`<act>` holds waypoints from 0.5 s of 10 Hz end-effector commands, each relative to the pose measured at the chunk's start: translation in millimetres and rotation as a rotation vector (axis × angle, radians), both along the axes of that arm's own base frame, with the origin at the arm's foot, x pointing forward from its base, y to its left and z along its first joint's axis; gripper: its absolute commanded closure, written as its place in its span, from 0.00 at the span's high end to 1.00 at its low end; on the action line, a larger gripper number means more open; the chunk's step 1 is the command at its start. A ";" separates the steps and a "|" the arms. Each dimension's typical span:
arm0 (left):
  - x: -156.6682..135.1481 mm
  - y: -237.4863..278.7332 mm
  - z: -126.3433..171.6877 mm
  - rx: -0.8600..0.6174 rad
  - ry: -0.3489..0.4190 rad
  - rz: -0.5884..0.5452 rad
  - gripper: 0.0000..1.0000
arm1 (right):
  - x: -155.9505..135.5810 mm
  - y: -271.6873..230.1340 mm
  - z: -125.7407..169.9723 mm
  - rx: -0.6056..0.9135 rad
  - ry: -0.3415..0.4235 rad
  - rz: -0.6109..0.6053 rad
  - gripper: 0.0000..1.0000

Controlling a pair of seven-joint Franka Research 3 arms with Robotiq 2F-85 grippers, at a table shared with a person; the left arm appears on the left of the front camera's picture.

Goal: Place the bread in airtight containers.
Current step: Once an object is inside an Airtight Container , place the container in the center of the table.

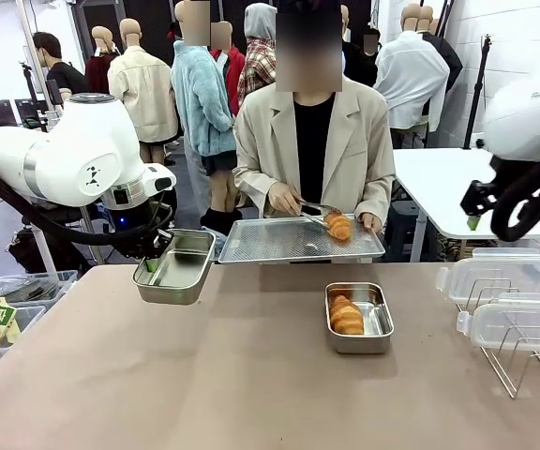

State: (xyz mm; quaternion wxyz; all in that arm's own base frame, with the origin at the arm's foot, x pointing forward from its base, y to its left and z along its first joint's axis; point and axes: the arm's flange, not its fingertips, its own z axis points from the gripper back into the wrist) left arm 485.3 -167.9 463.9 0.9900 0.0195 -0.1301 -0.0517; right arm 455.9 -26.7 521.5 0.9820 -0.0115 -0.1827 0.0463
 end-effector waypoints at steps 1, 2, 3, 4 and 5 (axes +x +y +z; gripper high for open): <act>0.4 2.8 1.5 -0.004 -0.019 -0.013 0.00 | -8.8 -17.4 -9.9 0.048 -0.014 0.071 1.00; 0.4 2.8 1.5 -0.004 -0.019 -0.013 0.00 | -1.6 -18.4 -12.4 0.071 0.011 0.070 1.00; 0.4 2.8 1.5 -0.004 -0.019 -0.013 0.00 | -4.4 -16.4 -2.8 0.008 -0.001 0.021 1.00; 0.4 2.8 1.5 -0.004 -0.019 -0.013 0.00 | -4.4 -16.4 -2.8 0.008 -0.001 0.021 1.00; 0.4 2.8 1.5 -0.004 -0.019 -0.013 0.00 | -4.4 -16.4 -2.8 0.008 -0.001 0.021 1.00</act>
